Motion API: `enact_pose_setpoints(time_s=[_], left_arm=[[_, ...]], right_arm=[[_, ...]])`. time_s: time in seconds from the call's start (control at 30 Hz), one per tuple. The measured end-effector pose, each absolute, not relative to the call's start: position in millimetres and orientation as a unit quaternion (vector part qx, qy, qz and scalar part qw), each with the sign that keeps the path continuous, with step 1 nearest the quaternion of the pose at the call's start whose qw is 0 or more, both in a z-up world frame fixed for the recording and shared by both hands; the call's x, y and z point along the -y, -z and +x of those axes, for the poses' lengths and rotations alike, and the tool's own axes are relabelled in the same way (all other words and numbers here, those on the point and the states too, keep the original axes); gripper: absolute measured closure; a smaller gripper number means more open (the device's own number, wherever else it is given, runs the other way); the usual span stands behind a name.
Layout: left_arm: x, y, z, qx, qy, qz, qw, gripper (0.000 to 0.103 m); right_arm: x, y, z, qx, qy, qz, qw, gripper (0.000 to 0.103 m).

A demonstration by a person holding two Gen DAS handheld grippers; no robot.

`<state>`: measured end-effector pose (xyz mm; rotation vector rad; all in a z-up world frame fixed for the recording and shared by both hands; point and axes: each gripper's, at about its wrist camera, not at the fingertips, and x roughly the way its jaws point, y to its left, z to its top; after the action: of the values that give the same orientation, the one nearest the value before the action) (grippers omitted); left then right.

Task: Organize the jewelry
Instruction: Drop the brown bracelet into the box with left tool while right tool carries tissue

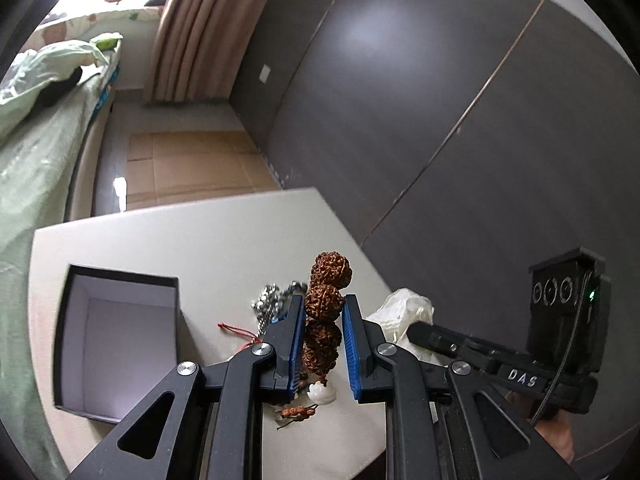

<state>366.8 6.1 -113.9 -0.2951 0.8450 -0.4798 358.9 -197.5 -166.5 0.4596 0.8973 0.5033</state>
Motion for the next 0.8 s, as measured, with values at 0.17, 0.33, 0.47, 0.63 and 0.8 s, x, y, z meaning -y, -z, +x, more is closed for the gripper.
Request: enact_pose_setpoints(time_s=[0.17,0.33,0.47,0.63,0.8], left_arm=[[-24,100,356,-0.383,0.219,-0.151,0.884,0.084],[-51,90,349,-0.369,0.195,-0.162,0.894,0.084],[-75,87,348,-0.360,0.173,-0.172,0.900,0.084],[-104,96,353,-0.348,0.149,-0.188,0.906,0.084],[-119,110,360,-0.345,0.136,-0.200,0.907,0.084]], right_arm=[[181,155,352,-0.406,-0.254,0.208,0.853,0.099],[162,148,356,-0.400,-0.272,0.201,0.852,0.099],[143,139,360,-0.387,-0.298,0.206,0.848,0.099],[115,135,367,-0.388,-0.317,0.195,0.843,0.099],[87,133,376,-0.392,-0.335,0.185,0.837,0.099]])
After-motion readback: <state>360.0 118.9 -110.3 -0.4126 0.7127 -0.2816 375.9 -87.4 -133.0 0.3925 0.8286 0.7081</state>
